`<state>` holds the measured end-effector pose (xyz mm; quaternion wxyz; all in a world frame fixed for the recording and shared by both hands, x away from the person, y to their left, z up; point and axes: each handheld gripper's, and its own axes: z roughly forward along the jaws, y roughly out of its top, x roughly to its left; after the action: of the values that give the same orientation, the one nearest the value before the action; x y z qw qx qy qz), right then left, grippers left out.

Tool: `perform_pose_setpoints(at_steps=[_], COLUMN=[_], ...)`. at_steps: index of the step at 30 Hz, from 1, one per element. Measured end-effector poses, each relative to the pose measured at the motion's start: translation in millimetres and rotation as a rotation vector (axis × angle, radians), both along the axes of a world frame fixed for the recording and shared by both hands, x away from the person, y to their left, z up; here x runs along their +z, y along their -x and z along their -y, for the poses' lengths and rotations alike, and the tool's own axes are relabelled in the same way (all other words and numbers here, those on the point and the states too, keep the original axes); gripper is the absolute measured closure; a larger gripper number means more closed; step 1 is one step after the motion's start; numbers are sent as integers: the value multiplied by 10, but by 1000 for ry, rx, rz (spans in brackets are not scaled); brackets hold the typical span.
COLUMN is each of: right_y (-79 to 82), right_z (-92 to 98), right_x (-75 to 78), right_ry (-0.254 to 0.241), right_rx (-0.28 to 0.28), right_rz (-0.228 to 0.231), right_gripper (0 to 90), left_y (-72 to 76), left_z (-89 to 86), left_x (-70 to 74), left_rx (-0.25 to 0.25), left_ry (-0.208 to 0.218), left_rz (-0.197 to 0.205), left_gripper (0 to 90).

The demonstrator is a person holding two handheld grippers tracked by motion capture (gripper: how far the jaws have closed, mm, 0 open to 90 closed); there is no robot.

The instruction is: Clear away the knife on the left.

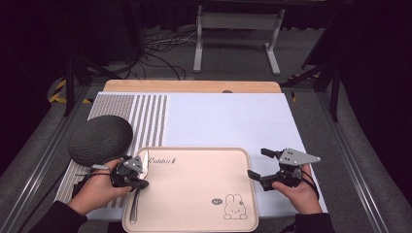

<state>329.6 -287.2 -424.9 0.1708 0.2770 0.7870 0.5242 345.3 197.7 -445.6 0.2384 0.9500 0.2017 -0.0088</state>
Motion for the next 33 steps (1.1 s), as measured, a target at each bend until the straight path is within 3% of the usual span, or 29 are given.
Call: perform_pose_setpoints(at_steps=[24, 27, 33], right_y=[-4, -5, -3], right_z=[-6, -8, -5], right_x=[-13, -13, -11], right_ry=[6, 8, 9], right_rx=[3, 3, 1], right_rz=[-5, -5, -4], right_gripper=[68, 68, 68], left_y=[74, 75, 79], left_z=[-57, -51, -62], left_x=[-8, -7, 14], left_rx=[-1, -2, 11], left_ry=[8, 16, 85], left_rz=[-19, -24, -26], left_gripper=[897, 866, 638])
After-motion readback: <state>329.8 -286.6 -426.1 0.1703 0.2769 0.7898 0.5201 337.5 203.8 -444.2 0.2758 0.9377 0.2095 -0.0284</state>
